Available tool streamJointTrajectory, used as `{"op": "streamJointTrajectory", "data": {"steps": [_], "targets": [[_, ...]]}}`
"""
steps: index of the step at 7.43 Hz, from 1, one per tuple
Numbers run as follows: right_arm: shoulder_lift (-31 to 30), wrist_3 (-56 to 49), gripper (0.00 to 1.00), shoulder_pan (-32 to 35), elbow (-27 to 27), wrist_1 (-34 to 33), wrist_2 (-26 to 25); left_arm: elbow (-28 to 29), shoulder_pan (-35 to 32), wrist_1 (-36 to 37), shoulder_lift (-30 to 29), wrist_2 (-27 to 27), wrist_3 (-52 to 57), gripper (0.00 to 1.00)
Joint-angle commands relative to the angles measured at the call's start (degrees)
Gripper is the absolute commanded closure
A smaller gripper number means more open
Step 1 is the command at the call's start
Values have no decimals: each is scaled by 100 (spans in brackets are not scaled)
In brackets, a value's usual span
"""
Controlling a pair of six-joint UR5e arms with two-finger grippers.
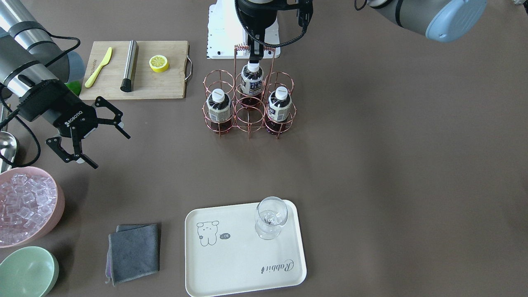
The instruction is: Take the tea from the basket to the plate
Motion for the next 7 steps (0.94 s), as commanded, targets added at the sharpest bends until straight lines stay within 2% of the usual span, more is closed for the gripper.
{"op": "streamJointTrajectory", "data": {"steps": [1, 5, 6, 7], "targets": [[30, -48, 0, -348, 280, 28, -12, -47, 0, 4, 41, -18, -9, 100], [232, -5, 0, -524, 553, 10, 49, -152, 0, 4, 102, -18, -9, 100], [311, -66, 0, -638, 397, 54, -11, -144, 0, 4, 103, -27, -9, 100], [242, -162, 0, -734, 326, 376, -99, -152, 0, 4, 103, -35, -9, 100]]}}
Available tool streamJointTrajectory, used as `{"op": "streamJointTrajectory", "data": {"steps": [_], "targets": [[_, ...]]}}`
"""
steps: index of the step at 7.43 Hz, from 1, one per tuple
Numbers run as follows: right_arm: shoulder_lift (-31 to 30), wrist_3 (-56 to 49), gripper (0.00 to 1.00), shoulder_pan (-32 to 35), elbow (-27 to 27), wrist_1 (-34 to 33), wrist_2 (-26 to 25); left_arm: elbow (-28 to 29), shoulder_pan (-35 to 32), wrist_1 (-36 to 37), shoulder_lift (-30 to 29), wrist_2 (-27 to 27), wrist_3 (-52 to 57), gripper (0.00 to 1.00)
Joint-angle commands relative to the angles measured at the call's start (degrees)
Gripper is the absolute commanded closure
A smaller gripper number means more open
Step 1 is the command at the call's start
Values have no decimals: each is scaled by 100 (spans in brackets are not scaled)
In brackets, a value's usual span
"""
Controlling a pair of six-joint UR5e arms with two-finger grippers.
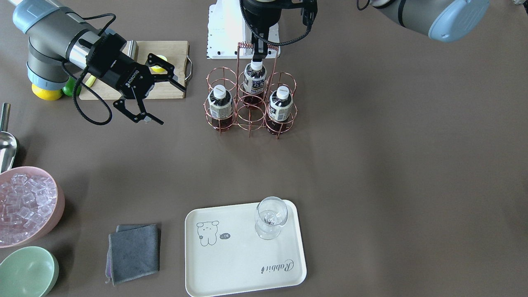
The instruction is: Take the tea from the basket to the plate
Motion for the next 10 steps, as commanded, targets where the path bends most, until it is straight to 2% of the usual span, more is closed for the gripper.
{"op": "streamJointTrajectory", "data": {"steps": [1, 4, 10], "targets": [[-12, -70, 0, -292, -181, 691, -203, -2, 6, 0, 5, -13, 0, 100], [85, -105, 0, -748, -121, 660, -501, 7, 7, 0, 5, -13, 0, 100], [393, -315, 2, -1048, -138, 282, -792, -1, 42, 0, 22, -21, 0, 100]]}}
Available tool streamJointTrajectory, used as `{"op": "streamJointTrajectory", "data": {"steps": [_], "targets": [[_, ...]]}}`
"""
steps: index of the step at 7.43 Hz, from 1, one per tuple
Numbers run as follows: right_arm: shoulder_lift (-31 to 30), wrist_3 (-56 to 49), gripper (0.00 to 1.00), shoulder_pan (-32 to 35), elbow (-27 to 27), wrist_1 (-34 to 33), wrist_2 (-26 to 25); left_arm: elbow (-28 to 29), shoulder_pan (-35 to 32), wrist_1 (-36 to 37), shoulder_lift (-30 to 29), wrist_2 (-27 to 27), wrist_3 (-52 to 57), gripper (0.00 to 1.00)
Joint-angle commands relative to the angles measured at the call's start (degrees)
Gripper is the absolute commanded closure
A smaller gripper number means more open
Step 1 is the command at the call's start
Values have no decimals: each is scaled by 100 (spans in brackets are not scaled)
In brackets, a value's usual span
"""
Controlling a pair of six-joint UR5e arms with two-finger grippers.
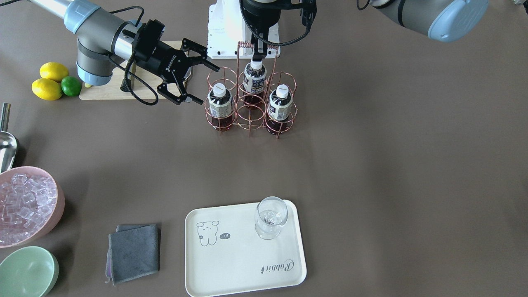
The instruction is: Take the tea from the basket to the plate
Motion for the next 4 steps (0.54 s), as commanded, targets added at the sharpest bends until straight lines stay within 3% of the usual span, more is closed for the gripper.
{"op": "streamJointTrajectory", "data": {"steps": [1, 4], "targets": [[63, -142, 2, -167, -9, -177, -248, -2, 18, 0, 3, 0, 0, 100], [107, -257, 5, -238, -9, -308, -329, -2, 62, 0, 20, 0, 0, 100]]}}
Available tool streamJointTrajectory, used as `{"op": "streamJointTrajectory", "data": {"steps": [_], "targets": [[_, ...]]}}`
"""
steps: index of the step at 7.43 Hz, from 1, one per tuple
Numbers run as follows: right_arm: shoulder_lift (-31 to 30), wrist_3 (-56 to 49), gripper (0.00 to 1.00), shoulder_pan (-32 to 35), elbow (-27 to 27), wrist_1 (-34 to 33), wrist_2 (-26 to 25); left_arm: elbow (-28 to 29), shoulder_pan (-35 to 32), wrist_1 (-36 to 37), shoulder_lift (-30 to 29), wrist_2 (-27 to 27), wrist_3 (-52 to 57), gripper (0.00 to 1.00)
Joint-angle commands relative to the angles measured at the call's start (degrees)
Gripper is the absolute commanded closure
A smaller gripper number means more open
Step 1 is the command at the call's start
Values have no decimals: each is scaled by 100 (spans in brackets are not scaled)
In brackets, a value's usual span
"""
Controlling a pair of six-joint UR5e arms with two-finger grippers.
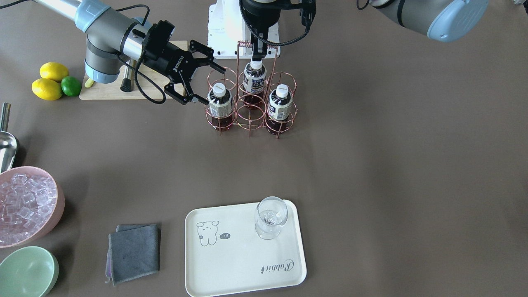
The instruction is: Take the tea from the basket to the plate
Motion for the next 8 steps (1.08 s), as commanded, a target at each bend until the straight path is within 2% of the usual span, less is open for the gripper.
{"op": "streamJointTrajectory", "data": {"steps": [1, 4, 8], "targets": [[36, -59, 8, -34, -5, -113, -56, 6, 53, 0, 8, 7, 0, 100], [54, -156, 20, -43, -22, -122, -126, -29, 220, 0, 122, 42, 0, 100], [27, -252, 20, -35, -40, -122, -126, -81, 185, 9, 44, 42, 0, 100]]}}
